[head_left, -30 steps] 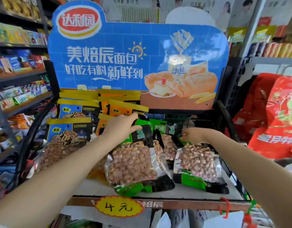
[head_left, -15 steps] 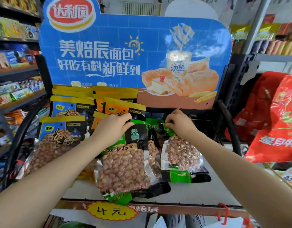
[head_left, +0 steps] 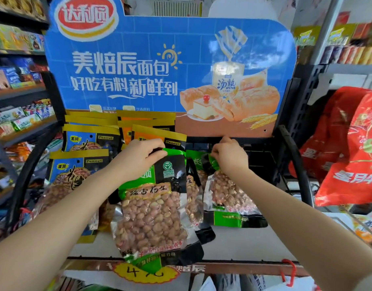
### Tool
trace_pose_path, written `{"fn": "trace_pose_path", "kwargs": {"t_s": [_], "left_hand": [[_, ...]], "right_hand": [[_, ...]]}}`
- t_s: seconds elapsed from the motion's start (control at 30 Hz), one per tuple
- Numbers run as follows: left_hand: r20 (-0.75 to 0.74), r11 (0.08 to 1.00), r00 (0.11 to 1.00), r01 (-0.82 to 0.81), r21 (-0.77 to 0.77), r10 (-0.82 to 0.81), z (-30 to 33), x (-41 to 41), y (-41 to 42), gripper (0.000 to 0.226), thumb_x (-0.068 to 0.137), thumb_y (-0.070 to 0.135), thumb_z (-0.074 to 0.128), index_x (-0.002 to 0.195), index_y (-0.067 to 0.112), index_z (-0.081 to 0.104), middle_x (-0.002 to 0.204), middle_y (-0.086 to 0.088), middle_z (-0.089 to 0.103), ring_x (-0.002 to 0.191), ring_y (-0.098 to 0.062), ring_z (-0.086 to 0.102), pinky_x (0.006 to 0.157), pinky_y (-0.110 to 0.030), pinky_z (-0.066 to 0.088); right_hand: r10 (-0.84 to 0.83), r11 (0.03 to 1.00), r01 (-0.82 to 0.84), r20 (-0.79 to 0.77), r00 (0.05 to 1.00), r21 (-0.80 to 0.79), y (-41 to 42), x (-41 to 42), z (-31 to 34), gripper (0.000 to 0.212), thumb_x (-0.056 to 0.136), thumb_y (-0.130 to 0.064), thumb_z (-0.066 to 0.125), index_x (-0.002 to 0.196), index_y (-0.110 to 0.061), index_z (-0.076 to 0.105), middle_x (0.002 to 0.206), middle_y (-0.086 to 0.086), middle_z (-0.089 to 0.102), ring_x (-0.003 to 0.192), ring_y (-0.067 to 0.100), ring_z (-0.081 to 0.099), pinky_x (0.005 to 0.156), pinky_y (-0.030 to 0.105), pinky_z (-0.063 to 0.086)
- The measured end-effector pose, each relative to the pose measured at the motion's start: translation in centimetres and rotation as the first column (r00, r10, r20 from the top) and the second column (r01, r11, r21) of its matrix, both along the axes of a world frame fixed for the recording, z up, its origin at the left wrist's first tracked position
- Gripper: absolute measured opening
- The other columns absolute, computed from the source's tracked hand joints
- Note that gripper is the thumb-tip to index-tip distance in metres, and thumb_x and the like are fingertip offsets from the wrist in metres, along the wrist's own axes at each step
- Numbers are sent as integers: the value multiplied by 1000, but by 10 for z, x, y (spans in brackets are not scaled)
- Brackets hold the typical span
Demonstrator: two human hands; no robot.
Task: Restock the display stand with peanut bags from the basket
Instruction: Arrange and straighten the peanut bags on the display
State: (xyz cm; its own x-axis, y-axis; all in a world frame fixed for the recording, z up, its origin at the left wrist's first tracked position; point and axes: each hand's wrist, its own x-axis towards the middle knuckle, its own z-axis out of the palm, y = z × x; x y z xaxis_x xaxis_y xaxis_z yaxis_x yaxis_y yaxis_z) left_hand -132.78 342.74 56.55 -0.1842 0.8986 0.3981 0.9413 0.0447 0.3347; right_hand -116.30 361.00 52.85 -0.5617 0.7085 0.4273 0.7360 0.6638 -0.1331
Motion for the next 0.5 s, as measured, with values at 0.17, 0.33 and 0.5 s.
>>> {"fn": "trace_pose_path", "kwargs": {"t_s": [0.17,0.33,0.5], "left_hand": [[29,1000,1000,-4,2,4,-7,-3,2,11,94,27,49,87,21,55,48,3,43,39,-12,35,44,-25,25],[-6,1000,1000,-24,9,24,-12,-7,5,14,94,30,48,92,19,57,50,-1,48,39,-14,38,44,-25,26],[-6,1000,1000,12,9,-12,-7,-2,6,17,94,25,48,93,14,60,47,3,44,38,-10,35,43,-25,23]], "right_hand": [[-6,999,-7,-301,954,-40,-5,20,-14,23,94,-22,49,107,-6,61,112,11,56,102,30,54,75,38,48],[-433,721,207,-196,880,-662,4,69,-26,41,95,-43,40,96,-3,52,99,15,54,84,30,53,74,35,42],[-412,399,-77,-254,875,-914,-6,71,-16,25,81,-26,67,91,-6,57,77,7,58,69,20,54,61,28,41]]}}
